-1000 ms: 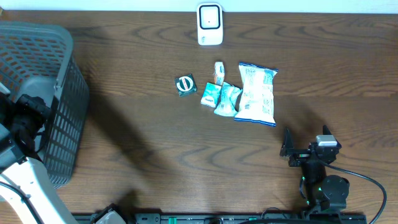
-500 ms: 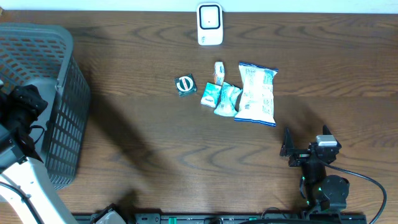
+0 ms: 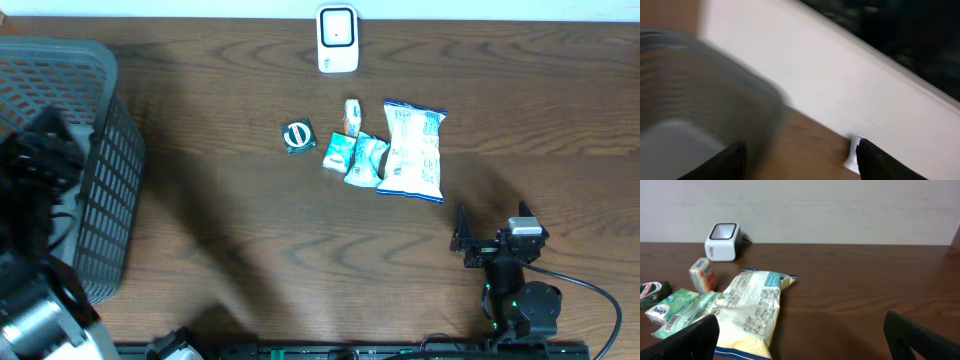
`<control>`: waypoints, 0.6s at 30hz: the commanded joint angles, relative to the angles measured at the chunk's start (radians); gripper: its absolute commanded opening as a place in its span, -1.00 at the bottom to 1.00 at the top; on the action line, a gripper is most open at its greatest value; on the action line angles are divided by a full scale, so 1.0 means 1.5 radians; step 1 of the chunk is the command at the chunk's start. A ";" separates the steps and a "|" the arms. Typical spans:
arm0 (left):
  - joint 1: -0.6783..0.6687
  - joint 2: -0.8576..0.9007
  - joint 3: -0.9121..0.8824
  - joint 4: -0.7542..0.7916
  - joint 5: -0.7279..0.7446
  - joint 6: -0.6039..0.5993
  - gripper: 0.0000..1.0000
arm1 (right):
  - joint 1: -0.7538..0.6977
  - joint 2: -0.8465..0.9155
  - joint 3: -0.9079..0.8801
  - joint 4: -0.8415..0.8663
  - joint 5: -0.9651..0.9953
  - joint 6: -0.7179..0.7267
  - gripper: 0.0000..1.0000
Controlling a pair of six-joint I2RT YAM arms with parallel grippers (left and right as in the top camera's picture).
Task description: Scan the item barcode
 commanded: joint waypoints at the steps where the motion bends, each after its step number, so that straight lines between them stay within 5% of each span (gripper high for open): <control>1: -0.100 -0.008 0.014 0.001 0.051 -0.005 0.52 | -0.008 -0.002 -0.002 -0.001 0.001 -0.005 0.98; 3: -0.178 -0.007 0.014 -0.003 0.052 0.026 0.71 | -0.008 -0.002 -0.002 -0.001 0.001 -0.005 0.98; 10: -0.445 0.034 0.014 -0.107 0.027 0.176 0.82 | -0.008 -0.002 -0.002 -0.001 0.001 -0.005 0.98; 18: -0.661 0.162 0.014 -0.264 -0.224 0.204 0.95 | -0.008 -0.002 -0.002 -0.001 0.001 -0.005 0.99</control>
